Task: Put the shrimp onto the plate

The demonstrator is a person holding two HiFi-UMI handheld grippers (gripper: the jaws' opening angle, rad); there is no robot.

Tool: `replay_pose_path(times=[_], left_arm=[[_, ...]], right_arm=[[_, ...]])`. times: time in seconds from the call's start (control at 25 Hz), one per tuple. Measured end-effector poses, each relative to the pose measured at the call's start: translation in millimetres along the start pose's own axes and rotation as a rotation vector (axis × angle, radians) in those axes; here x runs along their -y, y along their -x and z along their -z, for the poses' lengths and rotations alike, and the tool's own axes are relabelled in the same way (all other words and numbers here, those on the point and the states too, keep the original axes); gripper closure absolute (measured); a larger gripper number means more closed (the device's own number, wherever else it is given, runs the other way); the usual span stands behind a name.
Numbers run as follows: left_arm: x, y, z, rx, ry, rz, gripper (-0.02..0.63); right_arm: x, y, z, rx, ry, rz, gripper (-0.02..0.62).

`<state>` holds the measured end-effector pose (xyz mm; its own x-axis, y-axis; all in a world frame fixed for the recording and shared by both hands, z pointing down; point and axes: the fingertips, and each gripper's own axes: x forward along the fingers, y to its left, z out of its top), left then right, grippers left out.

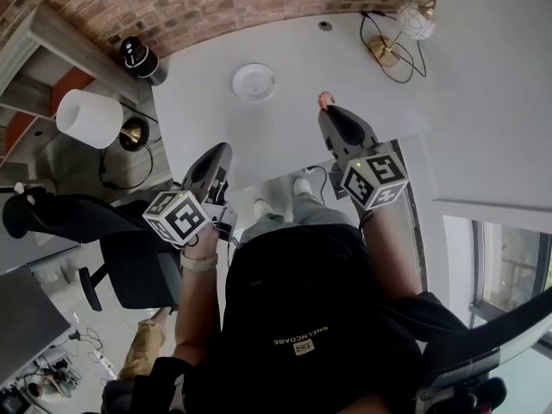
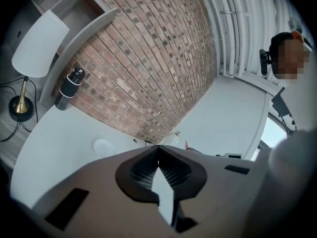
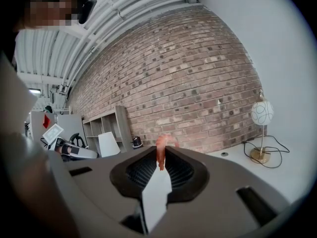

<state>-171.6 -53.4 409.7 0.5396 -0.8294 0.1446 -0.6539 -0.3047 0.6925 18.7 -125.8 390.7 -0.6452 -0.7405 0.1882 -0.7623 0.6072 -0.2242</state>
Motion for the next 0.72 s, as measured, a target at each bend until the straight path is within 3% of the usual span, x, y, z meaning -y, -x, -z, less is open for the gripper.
replay_pose_path(times=[0.72], left_arm=[[-22,-31,-24,0.025,0.000,-0.081,0.603]], right_arm=[[24,-62,-14,-0.020,0.016,-0.086,0.543]])
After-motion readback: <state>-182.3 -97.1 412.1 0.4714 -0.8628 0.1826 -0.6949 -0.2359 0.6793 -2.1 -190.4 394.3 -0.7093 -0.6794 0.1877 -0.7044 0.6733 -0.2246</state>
